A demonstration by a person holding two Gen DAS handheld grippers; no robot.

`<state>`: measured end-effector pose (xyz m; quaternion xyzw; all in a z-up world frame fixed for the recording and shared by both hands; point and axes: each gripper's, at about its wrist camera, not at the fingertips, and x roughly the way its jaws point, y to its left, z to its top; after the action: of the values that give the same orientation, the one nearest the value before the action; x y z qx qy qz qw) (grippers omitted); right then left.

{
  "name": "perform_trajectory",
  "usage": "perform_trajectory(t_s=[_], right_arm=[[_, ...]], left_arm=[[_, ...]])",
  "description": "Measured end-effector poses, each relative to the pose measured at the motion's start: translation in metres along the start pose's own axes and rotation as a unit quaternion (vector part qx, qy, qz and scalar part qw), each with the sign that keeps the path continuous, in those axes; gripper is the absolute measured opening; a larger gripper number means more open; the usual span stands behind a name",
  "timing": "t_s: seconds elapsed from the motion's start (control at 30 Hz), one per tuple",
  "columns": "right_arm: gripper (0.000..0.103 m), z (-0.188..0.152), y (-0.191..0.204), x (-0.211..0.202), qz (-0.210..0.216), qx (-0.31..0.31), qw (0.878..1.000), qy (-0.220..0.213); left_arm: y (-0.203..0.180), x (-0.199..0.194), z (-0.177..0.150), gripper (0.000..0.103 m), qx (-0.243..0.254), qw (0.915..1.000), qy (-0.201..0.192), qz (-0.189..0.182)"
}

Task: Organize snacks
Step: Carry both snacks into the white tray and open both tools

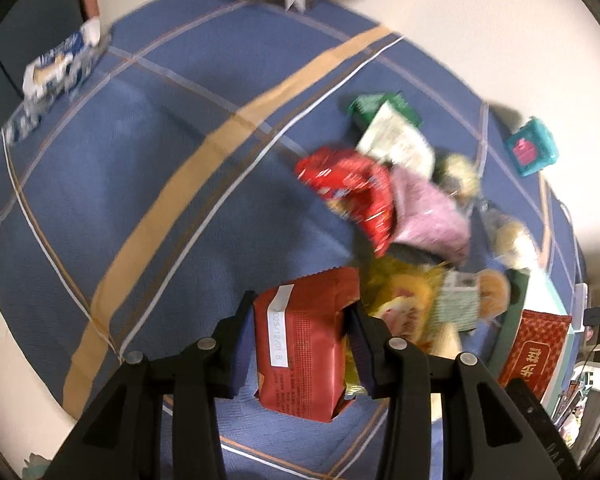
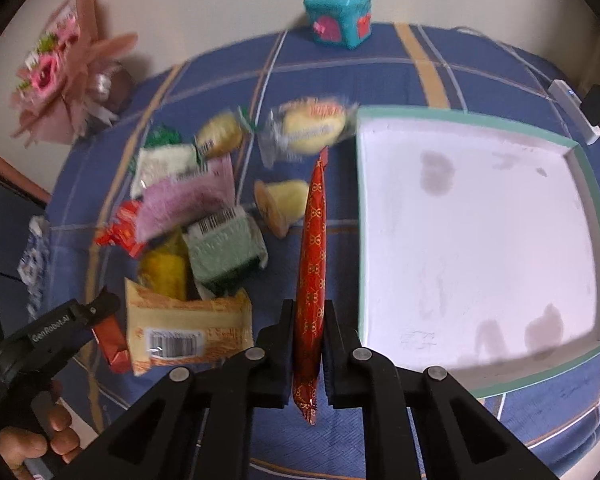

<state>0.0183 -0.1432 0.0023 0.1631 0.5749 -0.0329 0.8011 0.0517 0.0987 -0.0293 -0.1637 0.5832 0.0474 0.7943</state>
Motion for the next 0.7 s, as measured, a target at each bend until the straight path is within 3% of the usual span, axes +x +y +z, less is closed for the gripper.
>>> perform_trajectory(t_s=[0.23, 0.37, 0.47, 0.57, 0.7], right_arm=[[0.012, 0.013, -0.042, -0.019, -0.024, 0.047, 0.998, -0.035], [0.012, 0.017, -0.078, -0.026, -0.054, 0.078, 0.995, -0.042], [0.012, 0.023, -0.097, -0.026, -0.063, 0.096, 0.992, -0.047], [0.012, 0.030, -0.117, -0.021, -0.067, 0.115, 0.990, -0.047], [0.012, 0.041, -0.138, -0.011, -0.082, 0.131, 0.987, -0.045]], left_arm=[[-0.063, -0.027, -0.006, 0.045, 0.089, 0.9950, -0.035, -0.027], [-0.129, -0.034, -0.016, 0.045, 0.175, 0.9829, -0.046, -0.037], [-0.169, -0.028, -0.026, 0.045, 0.214, 0.9742, -0.024, -0.066], [-0.208, -0.019, -0.038, 0.045, 0.262, 0.9625, -0.026, -0.067], [-0.243, 0.001, -0.044, 0.045, 0.296, 0.9531, -0.016, -0.062]])
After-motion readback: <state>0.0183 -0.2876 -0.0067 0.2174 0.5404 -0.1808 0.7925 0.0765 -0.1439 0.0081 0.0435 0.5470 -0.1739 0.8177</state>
